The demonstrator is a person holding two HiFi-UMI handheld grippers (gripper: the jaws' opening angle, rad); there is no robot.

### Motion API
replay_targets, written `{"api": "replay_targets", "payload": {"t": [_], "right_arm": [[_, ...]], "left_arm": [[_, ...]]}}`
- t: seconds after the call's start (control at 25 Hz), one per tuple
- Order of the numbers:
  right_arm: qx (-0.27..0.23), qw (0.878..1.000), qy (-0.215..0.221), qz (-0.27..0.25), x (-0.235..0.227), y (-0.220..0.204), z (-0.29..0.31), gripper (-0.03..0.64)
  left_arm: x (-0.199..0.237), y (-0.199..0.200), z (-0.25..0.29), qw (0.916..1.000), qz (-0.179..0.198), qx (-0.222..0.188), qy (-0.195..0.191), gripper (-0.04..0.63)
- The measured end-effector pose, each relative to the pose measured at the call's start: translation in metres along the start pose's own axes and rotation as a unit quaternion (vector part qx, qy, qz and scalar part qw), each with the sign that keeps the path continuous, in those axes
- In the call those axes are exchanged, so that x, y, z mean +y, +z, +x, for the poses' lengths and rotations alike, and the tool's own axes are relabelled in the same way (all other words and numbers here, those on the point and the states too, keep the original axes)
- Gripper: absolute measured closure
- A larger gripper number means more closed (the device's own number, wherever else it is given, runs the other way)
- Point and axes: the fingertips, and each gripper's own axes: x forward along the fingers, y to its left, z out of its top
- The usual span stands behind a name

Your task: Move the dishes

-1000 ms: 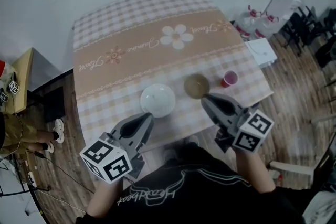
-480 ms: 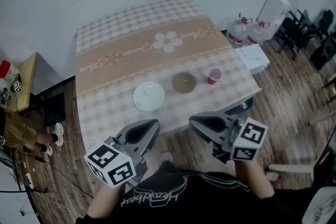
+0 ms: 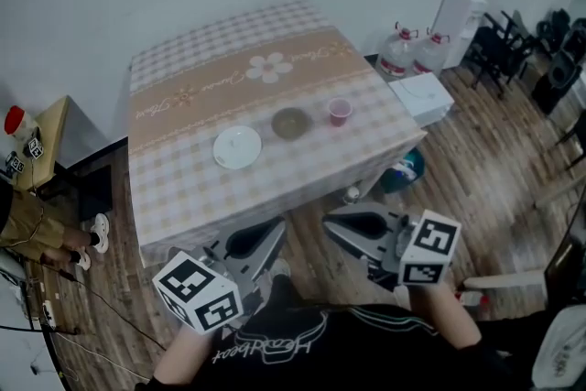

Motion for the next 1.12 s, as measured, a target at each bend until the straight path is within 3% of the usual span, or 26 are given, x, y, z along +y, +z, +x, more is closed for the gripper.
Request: {"api": "replay_targets", "payload": {"t": [0.76, 1.12], "right_arm": [[-0.015, 1.0, -0.014, -0.005, 0.06, -0.043, -0.08, 0.606], [-0.015, 0.999, -0.027, -0.013, 0.073, -0.05, -0.101, 0.606]], "left_arm": [[-0.103, -0.054, -0.011, 0.9998, 0.019, 0.001, -0.003, 0.6], [-0.121, -0.066, -0.012, 0.9998, 0.02, -0.004, -0.009, 0.6]]}}
